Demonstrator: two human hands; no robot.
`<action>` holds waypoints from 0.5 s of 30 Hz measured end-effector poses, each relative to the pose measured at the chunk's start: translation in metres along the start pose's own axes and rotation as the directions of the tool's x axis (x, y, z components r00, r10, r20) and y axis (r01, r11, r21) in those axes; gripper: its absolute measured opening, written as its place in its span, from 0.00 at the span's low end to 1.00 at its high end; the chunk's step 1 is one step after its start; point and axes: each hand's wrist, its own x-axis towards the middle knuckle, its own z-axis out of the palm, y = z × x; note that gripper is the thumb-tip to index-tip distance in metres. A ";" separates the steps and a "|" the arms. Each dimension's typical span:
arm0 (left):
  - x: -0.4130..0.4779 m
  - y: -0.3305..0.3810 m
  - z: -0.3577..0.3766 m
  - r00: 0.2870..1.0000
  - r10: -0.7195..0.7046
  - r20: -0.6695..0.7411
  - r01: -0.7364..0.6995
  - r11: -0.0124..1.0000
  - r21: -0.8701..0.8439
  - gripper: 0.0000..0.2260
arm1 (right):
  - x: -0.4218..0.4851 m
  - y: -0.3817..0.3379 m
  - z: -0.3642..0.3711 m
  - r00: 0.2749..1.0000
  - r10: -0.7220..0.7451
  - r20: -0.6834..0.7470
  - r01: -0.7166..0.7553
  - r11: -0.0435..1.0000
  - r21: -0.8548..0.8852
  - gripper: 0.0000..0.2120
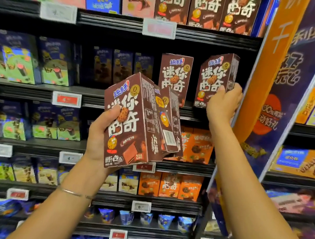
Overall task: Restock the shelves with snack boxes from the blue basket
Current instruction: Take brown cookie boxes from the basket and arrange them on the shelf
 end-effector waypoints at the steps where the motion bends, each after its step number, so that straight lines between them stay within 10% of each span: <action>1: -0.002 0.002 0.000 1.000 -0.009 0.001 0.009 1.000 -0.007 0.16 | 0.004 0.001 0.005 1.000 0.016 0.010 -0.016 1.000 -0.018 0.22; 15: 0.026 0.009 -0.001 0.996 -0.069 0.064 0.068 0.998 0.015 0.29 | 0.084 0.031 0.061 0.947 0.179 0.266 -0.119 0.967 -0.226 0.20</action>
